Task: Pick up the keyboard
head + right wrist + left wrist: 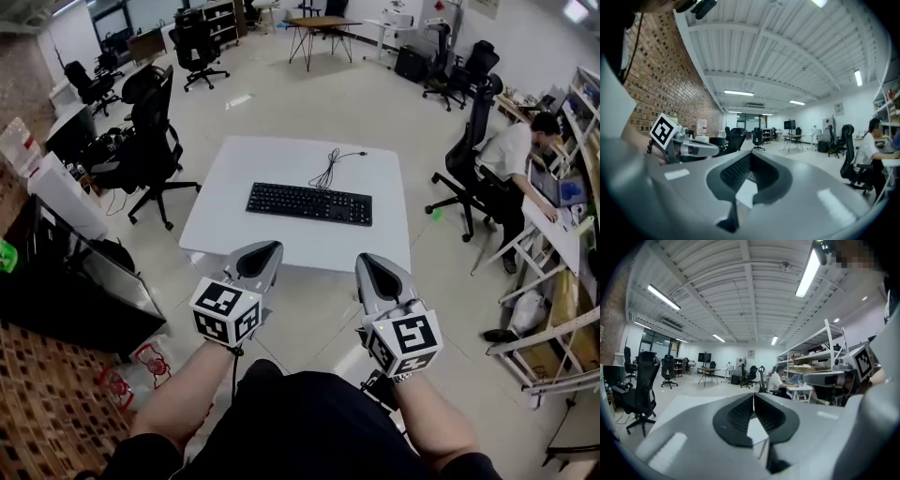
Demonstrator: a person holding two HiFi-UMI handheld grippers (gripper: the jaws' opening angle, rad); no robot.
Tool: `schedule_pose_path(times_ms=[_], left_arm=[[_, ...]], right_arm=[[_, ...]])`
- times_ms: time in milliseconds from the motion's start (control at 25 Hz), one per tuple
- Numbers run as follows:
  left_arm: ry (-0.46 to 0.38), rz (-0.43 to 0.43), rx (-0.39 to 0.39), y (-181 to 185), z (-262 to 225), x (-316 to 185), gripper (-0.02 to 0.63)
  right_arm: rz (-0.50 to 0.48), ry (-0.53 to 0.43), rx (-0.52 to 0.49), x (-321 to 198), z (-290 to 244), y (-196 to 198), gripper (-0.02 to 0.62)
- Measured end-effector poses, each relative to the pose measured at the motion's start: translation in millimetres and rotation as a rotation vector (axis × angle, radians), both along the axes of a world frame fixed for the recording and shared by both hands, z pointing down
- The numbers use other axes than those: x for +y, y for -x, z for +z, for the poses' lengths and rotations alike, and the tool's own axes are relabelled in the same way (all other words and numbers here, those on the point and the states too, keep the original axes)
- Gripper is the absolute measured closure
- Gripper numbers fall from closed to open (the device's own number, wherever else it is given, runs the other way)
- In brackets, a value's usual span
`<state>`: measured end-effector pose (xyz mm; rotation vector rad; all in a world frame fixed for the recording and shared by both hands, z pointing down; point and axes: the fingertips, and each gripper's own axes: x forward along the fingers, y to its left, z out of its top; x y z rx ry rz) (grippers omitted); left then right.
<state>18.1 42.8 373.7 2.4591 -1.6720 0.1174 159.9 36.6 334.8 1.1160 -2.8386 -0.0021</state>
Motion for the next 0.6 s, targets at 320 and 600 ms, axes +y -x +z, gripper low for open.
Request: schedule_pose_path(times_ms=[320,600], left_arm=[[0.148,-0.069,0.095,50,44,-49,0.552],[0.308,-0.143,0.213,122,103,-126,0.485]], right_arm=[[0.004,0.020,0.016,-29,10,6,0.592],[0.053,0.067,0.031,-85,25,18,0.594]])
